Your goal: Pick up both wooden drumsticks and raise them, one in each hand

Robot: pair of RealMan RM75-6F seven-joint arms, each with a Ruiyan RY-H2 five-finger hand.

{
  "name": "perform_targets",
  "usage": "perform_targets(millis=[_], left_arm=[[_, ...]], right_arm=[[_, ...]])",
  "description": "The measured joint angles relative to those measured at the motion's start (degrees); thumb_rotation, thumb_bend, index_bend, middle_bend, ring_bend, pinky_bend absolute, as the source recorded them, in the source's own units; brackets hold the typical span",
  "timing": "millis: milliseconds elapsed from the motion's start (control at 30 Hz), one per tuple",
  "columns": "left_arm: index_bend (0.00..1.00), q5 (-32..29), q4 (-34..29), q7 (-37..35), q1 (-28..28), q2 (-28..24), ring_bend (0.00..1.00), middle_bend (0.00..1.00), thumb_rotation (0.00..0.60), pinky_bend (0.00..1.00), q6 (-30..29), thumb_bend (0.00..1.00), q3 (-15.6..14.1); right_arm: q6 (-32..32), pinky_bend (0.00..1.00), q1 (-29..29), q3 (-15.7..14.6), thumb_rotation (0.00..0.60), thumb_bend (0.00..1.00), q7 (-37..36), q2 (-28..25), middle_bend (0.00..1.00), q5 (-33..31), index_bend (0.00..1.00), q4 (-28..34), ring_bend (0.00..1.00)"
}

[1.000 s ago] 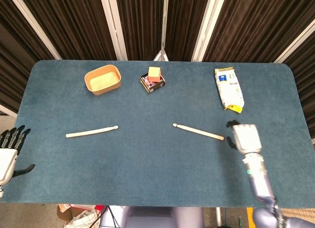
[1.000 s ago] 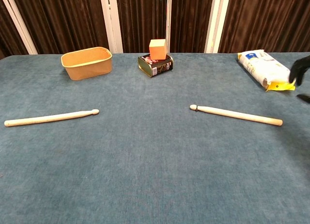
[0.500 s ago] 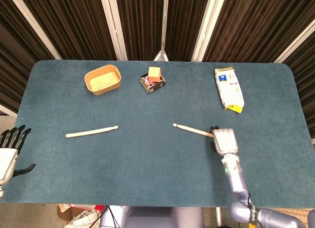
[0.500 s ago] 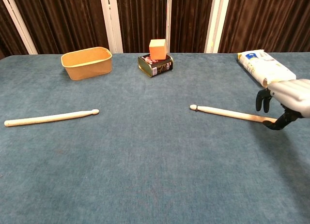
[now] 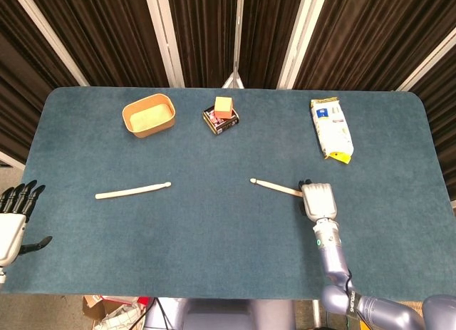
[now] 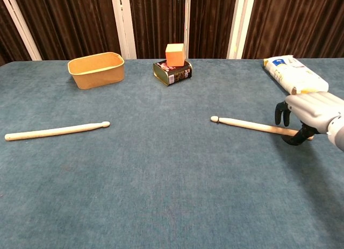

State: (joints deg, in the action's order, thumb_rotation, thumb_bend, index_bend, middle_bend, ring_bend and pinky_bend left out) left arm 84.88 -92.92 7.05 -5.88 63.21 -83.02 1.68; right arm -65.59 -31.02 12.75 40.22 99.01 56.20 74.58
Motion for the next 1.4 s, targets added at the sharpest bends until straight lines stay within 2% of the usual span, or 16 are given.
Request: perform_targets(millis=[267, 600, 767, 933, 1067, 1400], left_arm=[[0.0, -0.2, -0.1, -0.2, -0.1, -0.1, 0.0, 0.0, 0.6, 0.0, 0.4, 0.01, 0.0], [0.0, -0.5, -0.3, -0.5, -0.1, -0.2, 0.0, 0.0, 0.6, 0.0, 0.5, 0.01, 0.1], [0.0, -0.6, -0.3, -0.4, -0.2, -0.2, 0.0, 0.0, 0.6, 0.0, 0.6, 0.01, 0.1], [0.0, -0.7, -0.4, -0.5, -0.2, -0.2, 0.0, 0.0, 0.6, 0.0, 0.7, 0.01, 0.1], [0.0, -0.8, -0.5, -0.5, -0.2, -0.2, 0.0, 0.0, 0.6, 0.0, 0.7, 0.01, 0.1], [0.0, -0.9, -0.5, -0.7, -0.2, -0.2, 0.0, 0.0, 0.6, 0.0, 0.7, 0.01, 0.2]], right_arm=[[-0.5, 0.85, -1.0, -2.0, 0.6, 0.39, 2.2, 0.9, 0.46, 2.6, 0.42, -3.5, 0.88], [-0.6, 0.85, -0.8, -2.7, 0.6, 0.39, 1.7, 2.5, 0.46, 2.8, 0.45, -5.8, 0.88], [-0.5, 0.85, -0.8, -2.9, 0.6, 0.39, 1.1, 3.1, 0.48, 3.2, 0.5, -7.1, 0.88], [-0.4, 0.85, -0.6, -3.1, 0.6, 0.39, 0.4, 3.6, 0.56, 3.5, 0.61, -8.5, 0.88], [-0.4, 0.85, -0.3, -3.4, 0.6, 0.45, -0.6, 3.7, 0.6, 4.0, 0.66, -9.0, 0.88], [-1.6, 0.85, 0.3, -3.9, 0.6, 0.55, -3.5, 2.8, 0.63, 6.8, 0.7, -8.2, 0.88]])
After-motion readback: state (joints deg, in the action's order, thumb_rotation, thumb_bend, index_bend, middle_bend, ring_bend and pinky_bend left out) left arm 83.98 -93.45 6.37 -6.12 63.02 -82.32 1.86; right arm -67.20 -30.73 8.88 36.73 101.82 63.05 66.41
